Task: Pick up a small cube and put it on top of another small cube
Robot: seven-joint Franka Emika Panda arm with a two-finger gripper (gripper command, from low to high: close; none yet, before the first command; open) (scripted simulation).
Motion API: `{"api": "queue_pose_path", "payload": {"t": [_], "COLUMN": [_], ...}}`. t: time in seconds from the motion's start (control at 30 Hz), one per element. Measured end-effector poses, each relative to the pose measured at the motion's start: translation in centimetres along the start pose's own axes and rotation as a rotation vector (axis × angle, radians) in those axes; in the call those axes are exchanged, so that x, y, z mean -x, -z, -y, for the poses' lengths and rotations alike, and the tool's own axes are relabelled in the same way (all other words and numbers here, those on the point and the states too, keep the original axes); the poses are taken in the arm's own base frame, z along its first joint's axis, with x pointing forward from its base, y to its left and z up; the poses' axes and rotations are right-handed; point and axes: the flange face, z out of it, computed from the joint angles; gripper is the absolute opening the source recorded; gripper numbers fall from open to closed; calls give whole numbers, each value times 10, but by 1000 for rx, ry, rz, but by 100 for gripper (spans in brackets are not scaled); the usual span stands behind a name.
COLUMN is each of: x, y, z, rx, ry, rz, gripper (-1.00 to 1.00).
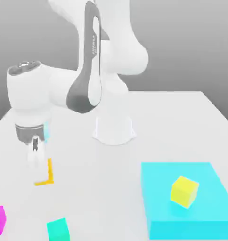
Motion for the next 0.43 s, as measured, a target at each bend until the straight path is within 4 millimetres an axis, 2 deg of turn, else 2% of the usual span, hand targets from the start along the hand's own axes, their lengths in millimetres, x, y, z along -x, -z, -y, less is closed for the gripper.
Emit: {"api": "queue_pose_path", "payload": {"t": [0.17,0.23,0.3,0.33,0.43], "x": [58,68,70,70,70], "y": [14,-2,-28,-40,-40], "z": [54,62,64,64,64], "rx": [1,1,1,1,1], "ry": [295,337,347,349,349], "rz": [-2,-3,-4,-4,-4], "gripper": [-100,-100,-100,100,100]}}
